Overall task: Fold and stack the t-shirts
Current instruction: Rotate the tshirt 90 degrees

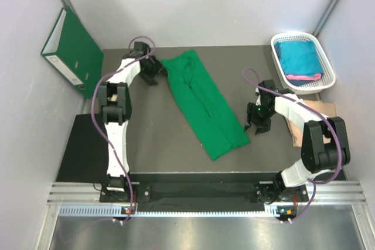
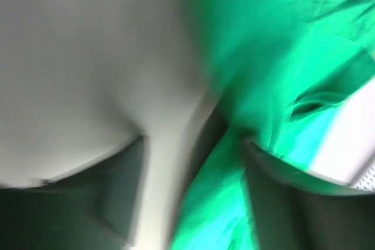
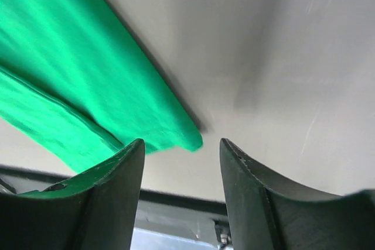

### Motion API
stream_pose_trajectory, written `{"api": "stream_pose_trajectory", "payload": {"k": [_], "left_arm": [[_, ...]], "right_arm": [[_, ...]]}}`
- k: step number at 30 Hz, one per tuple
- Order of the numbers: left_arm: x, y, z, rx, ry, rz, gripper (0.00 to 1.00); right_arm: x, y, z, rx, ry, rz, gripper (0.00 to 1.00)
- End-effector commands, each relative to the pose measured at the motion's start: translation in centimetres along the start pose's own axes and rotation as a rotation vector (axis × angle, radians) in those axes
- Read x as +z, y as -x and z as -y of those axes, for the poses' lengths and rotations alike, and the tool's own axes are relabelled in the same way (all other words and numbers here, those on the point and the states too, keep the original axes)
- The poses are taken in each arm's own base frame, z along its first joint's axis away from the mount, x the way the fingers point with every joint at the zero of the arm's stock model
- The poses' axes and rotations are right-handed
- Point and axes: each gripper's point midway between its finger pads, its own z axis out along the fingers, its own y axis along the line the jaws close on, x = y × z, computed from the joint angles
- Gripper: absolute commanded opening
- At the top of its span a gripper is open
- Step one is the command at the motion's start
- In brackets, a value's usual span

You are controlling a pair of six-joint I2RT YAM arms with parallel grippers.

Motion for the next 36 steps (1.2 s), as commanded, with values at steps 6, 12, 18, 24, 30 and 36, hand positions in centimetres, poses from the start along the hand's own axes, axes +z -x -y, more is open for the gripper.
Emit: {"api": "stream_pose_trajectory", "payload": {"k": [6,12,18,24,30,36], "left_arm": [[-10.0,-13.5,-7.8,-0.089,0.153,-0.179,0.98],[-11.9,-25.0,-9.6,-0.089,0.169,-0.32,0.98],[-12.5,-33.7,-8.2,-0.007,0.119,-0.429,0.91],[-11.6,-40.9,-6.2,0.095,0.113,-0.533,0.81],[-10.1,-45.5,-5.3,0.15,0.149,-0.599,0.61],[-10.6,-46.5,-7.4,0.159,0.259,-0.597,0.0]], "right_arm": [[-2.7,6.8,-2.7,-0.04,0.045,0.217,0.76],[-2.4,9.1,-3.6,-0.068,0.08,0.271,1.0],[-2.2,10.8,-3.6,-0.026,0.126,0.3,1.0],[-2.5,11.7,-4.1,-0.002,0.158,0.321,1.0],[-2.9,11.3,-3.8,0.012,0.166,0.331,1.0],[-3.5,10.0,-3.2,0.014,0.17,0.334,1.0]]}}
